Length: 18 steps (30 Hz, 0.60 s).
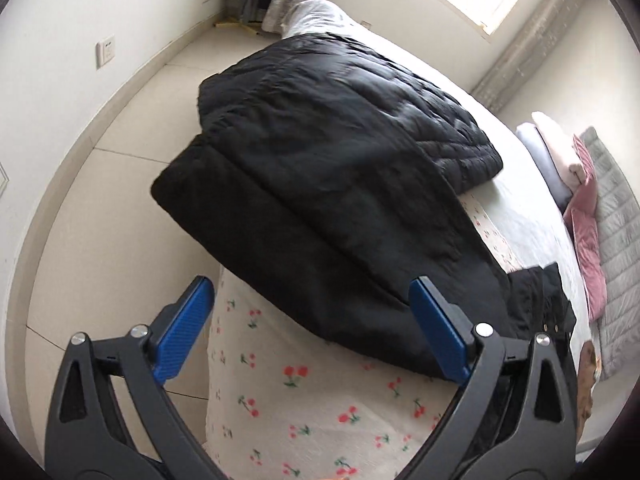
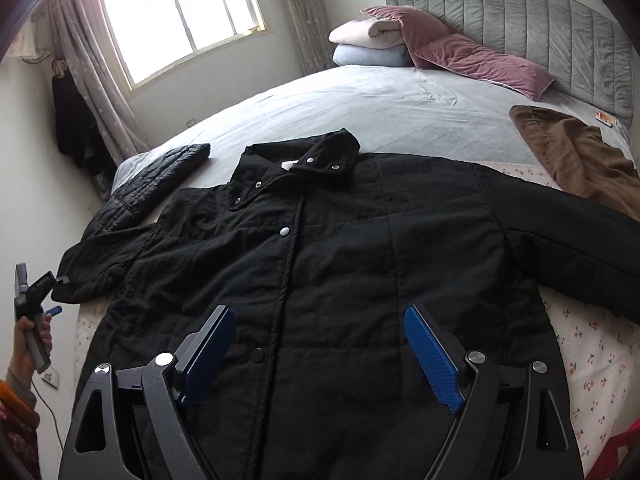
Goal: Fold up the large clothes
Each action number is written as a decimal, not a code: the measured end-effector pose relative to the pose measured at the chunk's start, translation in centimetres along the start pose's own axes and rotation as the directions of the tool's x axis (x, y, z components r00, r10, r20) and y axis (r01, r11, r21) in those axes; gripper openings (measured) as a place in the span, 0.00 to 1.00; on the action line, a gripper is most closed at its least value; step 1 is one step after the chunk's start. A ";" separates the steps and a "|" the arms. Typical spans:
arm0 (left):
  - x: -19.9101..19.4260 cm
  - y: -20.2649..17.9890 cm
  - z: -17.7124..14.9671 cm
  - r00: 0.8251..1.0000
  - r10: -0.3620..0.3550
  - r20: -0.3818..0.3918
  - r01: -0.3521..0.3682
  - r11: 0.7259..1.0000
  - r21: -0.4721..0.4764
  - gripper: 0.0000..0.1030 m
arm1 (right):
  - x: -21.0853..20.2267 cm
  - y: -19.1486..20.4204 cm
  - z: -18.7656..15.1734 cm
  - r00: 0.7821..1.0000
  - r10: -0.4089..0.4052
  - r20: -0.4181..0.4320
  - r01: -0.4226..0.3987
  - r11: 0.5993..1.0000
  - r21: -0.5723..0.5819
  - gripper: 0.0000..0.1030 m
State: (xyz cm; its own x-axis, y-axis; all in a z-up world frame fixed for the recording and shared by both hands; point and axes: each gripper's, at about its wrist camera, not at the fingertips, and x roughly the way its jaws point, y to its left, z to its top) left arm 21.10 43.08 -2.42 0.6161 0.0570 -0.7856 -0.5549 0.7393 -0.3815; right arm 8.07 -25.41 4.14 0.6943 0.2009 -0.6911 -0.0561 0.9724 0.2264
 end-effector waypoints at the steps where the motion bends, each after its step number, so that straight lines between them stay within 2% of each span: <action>1: 1.1 1.2 0.5 1.000 0.000 0.006 0.000 0.999 -0.042 0.88 | 0.3 0.1 -0.2 1.000 0.007 -0.001 -0.007 1.000 0.001 0.85; 2: 2.1 2.2 0.9 1.000 0.000 0.009 0.001 0.997 -0.083 0.80 | 0.6 0.2 -0.4 1.000 0.012 -0.010 -0.012 1.000 0.004 0.85; 3: 3.2 3.2 1.3 0.999 -0.034 0.007 0.034 0.992 -0.124 0.79 | 1.0 0.3 -0.6 1.000 0.016 -0.023 -0.016 1.000 0.003 0.85; 4: 3.8 3.9 1.6 0.997 -0.083 0.011 0.083 0.982 -0.169 0.73 | 1.5 0.4 -0.8 0.999 0.017 -0.039 -0.017 1.000 -0.005 0.85; 5: 4.2 4.2 1.9 0.991 -0.134 0.023 0.135 0.971 -0.199 0.53 | 2.0 0.6 -1.0 0.999 0.013 -0.052 -0.014 1.000 -0.017 0.85; 6: 4.1 3.7 2.0 0.989 -0.141 0.032 0.145 0.969 -0.200 0.44 | 2.4 0.8 -1.2 0.998 0.004 -0.062 -0.006 1.000 -0.031 0.85; 7: 3.2 2.5 2.1 0.992 -0.108 0.065 0.117 0.979 -0.168 0.30 | 2.7 0.9 -1.4 0.998 -0.005 -0.069 0.002 0.999 -0.045 0.85; 8: 1.9 1.3 2.0 0.990 -0.078 0.113 0.091 0.989 -0.119 0.22 | 3.0 1.0 -1.6 0.997 -0.013 -0.075 0.009 0.999 -0.053 0.85; 9: 0.3 0.2 1.8 0.983 -0.066 0.173 0.080 0.994 -0.078 0.21 | 3.2 1.0 -1.8 0.997 -0.016 -0.080 0.012 0.998 -0.055 0.85; 10: -1.5 -0.3 1.5 0.968 -0.076 0.239 0.094 0.994 -0.063 0.19 | 3.3 0.9 -1.9 0.996 -0.014 -0.084 0.010 0.999 -0.052 0.85; 12: -4.3 -0.3 0.6 0.937 -0.091 0.337 0.129 0.987 -0.092 0.14 | 3.4 0.9 -2.0 0.996 -0.003 -0.092 -0.001 0.999 -0.042 0.85; 13: -4.8 0.1 0.1 0.931 -0.060 0.359 0.111 0.986 -0.123 0.13 | 3.3 0.9 -2.0 0.996 -0.001 -0.094 -0.003 0.999 -0.040 0.85; 14: -4.5 0.5 -0.3 0.933 -0.014 0.359 0.072 0.986 -0.150 0.13 | 3.2 1.0 -2.1 0.996 0.000 -0.092 -0.004 0.999 -0.040 0.85; 16: -1.4 1.5 -0.6 0.968 0.077 0.237 -0.030 0.980 -0.196 0.13 | 2.8 1.2 -2.0 0.996 0.008 -0.088 -0.011 0.999 -0.034 0.85; 17: 0.2 2.4 -1.0 0.981 0.089 0.173 -0.048 0.972 -0.229 0.13 | 2.7 1.2 -2.0 0.996 0.018 -0.089 -0.020 0.999 -0.028 0.85; 18: 1.0 3.2 -1.5 0.987 0.070 0.146 -0.030 0.964 -0.263 0.14 | 2.4 1.3 -2.0 0.996 0.028 -0.090 -0.030 0.999 -0.023 0.85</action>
State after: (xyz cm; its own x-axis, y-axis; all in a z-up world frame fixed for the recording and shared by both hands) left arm 19.15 44.52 -5.19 0.6503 0.2060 -0.7312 -0.7005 0.5350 -0.4723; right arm 8.27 -23.47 1.42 0.6252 0.2378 -0.7433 -0.0936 0.9684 0.2310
